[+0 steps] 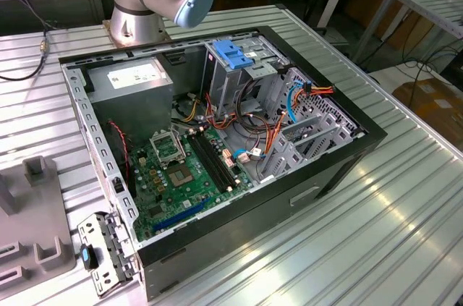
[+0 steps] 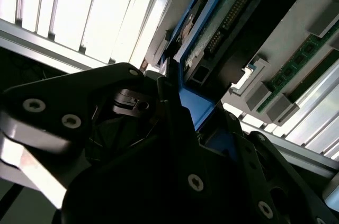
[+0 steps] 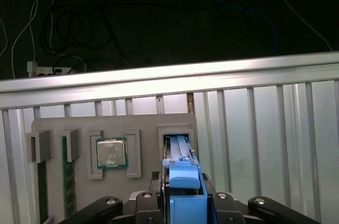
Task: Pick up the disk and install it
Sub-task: 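Pick up the disk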
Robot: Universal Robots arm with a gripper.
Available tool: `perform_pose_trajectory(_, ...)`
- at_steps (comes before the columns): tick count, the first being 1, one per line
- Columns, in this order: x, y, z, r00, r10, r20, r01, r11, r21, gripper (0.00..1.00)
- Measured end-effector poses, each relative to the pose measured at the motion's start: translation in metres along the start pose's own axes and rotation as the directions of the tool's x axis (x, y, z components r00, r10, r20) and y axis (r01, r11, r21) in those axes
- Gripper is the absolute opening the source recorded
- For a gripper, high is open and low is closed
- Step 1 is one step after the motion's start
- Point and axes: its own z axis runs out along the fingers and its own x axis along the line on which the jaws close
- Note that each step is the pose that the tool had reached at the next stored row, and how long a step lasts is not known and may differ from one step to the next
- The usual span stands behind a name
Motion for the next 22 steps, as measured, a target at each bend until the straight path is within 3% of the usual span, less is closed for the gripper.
perform_pose_trajectory(6, 0.0000, 0.0000, 0.0002, 1.0000, -0.007, 0.0001, 0.007, 1.0000, 0.0000, 0.37)
perform_pose_trajectory(10, 0.0002, 0.0000, 0.0005, 0.9969, -0.079, 0.0010, 0.079, 0.9969, -0.0011, 0.37)
perform_pose_trajectory(11, 0.0002, 0.0000, 0.0005, 0.9966, -0.083, 0.0011, 0.083, 0.9966, -0.0011, 0.37)
perform_pose_trajectory(22, 0.0002, 0.0000, 0.0006, 0.9971, -0.076, 0.0010, 0.076, 0.9971, -0.0010, 0.37)
